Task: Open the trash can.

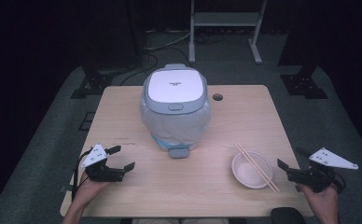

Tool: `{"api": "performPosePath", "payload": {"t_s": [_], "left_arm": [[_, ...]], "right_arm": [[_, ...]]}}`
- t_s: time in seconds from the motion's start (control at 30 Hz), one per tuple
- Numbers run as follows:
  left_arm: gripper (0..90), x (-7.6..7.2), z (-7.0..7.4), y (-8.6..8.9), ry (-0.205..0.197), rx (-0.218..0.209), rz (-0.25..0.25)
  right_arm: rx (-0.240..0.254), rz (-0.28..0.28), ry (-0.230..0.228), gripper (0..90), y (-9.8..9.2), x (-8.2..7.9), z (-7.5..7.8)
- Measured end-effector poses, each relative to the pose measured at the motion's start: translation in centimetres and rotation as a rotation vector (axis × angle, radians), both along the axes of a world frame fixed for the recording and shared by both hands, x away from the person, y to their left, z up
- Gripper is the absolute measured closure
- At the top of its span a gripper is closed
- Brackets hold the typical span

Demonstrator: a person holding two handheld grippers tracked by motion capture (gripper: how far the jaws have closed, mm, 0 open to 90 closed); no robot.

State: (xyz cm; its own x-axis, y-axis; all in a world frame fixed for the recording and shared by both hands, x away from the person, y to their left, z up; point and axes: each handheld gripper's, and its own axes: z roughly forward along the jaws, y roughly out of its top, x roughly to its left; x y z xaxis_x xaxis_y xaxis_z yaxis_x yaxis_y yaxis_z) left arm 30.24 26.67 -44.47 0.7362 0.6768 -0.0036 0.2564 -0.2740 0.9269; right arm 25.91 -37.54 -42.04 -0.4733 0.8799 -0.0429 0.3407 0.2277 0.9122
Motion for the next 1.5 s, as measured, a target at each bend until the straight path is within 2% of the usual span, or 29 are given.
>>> {"api": "performPosePath", "payload": {"t_s": [0.1, 0.2, 0.23, 0.27, 0.3, 0.5, 0.53, 0.63, 0.67, 0.83, 0.97, 1.07, 1.1, 1.17, 1.27, 1.3, 1.4, 1.5], "left_arm": [[9.7, 0.2, 0.3, -1.1, -0.011, 0.004, -0.025], [9.8, 0.6, 0.3, -2.7, -0.011, 0.011, -0.059], [9.8, 0.6, 0.3, -2.7, -0.011, 0.011, -0.059], [9.9, 0.9, 0.3, -3.6, -0.011, 0.014, -0.078], [10.0, 0.9, 0.3, -3.6, -0.011, 0.014, -0.078], [12.3, 1.8, 0.0, -6.4, 0.002, 0.036, -0.137], [13.4, 2.1, -0.2, -7.3, 0.002, 0.044, -0.157], [15.7, 2.4, -0.3, -8.0, 0.01, 0.049, -0.173], [19.6, 2.5, -0.4, -8.6, 0.014, 0.048, -0.19], [24.0, 2.8, -0.5, -9.9, 0.022, 0.048, -0.208], [34.1, 3.3, -0.8, -11.2, 0.026, 0.065, -0.212], [38.4, 3.6, -0.9, -11.6, 0.027, 0.07, -0.214], [44.3, 3.8, -1.1, -11.9, 0.031, 0.074, -0.213], [46.0, 4.0, -1.1, -12.0, 0.031, 0.078, -0.216], [58.2, 4.3, -1.3, -12.3, 0.026, 0.077, -0.208], [60.9, 4.4, -1.4, -12.6, 0.022, 0.091, -0.203], [66.3, 4.6, -1.5, -12.8, 0.021, 0.086, -0.198], [73.4, 4.9, -1.5, -13.2, 0.015, 0.099, -0.187]], "right_arm": [[-0.01, 0.001, -0.013, 12.7, 0.1, -0.2, 0.2], [0.006, 0.011, -0.014, 12.7, 0.1, -0.4, 0.5], [0.007, 0.012, -0.015, 12.7, 0.1, -0.4, 0.6], [0.003, 0.015, -0.014, 12.7, 0.2, -0.4, 0.6], [0.003, 0.015, -0.014, 12.7, 0.2, -0.4, 0.6], [-0.011, 0.028, 0.001, 12.7, 0.7, -0.5, 0.6], [-0.01, 0.034, 0.006, 12.8, 0.9, -0.5, 0.6], [-0.009, 0.04, 0.014, 12.7, 1.0, -0.5, 0.6], [0.0, 0.047, 0.022, 12.8, 1.1, -0.5, 0.6], [0.014, 0.058, 0.034, 12.7, 1.1, -0.5, 0.6], [0.004, 0.063, 0.028, 12.7, 1.3, -0.5, 0.9], [-0.001, 0.063, 0.024, 12.7, 1.5, -0.6, 1.0], [0.006, 0.071, 0.025, 12.8, 1.6, -0.6, 1.1], [0.006, 0.073, 0.027, 12.7, 1.7, -0.7, 1.2], [-0.01, 0.084, 0.023, 12.8, 2.2, -0.7, 1.4], [-0.015, 0.089, 0.02, 12.8, 2.3, -0.7, 1.5], [-0.013, 0.096, 0.022, 13.0, 2.5, -0.7, 1.5], [-0.019, 0.098, 0.025, 13.0, 2.6, -0.7, 1.5]]}}
